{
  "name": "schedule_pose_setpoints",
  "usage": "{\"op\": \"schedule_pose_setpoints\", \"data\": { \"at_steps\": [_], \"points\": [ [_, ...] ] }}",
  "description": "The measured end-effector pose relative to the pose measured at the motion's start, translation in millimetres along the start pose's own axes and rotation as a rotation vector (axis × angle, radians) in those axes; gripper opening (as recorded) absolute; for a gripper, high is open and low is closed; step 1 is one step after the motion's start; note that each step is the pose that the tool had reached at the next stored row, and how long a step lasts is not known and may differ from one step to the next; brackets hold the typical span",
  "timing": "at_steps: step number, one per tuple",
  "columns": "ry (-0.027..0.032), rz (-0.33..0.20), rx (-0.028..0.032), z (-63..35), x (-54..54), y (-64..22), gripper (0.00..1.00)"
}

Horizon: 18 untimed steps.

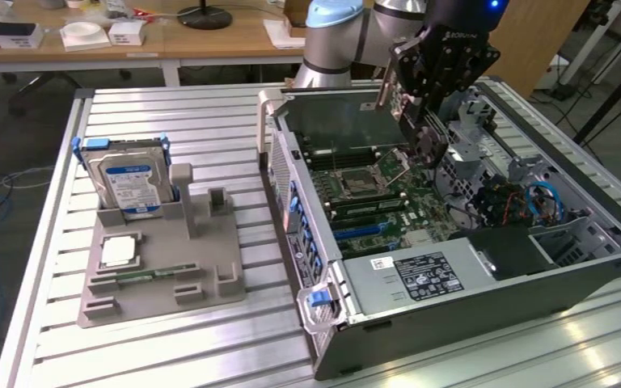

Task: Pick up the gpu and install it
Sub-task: 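Insert the gpu into the slot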

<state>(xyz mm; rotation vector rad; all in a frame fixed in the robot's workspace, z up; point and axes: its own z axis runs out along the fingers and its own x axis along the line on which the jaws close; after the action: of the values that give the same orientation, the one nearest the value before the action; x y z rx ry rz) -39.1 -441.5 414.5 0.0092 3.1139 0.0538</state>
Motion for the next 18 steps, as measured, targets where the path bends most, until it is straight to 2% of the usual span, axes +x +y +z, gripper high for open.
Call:
{"op": "schedule_pose_setpoints", "data": {
  "at_steps": [5, 11, 18],
  "points": [
    [0.0002, -0.001, -0.0001, 0.3, -13.0, 0.0, 0.26],
    [0.0001, -0.004, -0.0001, 0.4, -13.0, 0.0, 0.26],
    [0.0018, -0.052, -0.0015, 0.4, -13.0, 0.0, 0.26]
  ]
}}
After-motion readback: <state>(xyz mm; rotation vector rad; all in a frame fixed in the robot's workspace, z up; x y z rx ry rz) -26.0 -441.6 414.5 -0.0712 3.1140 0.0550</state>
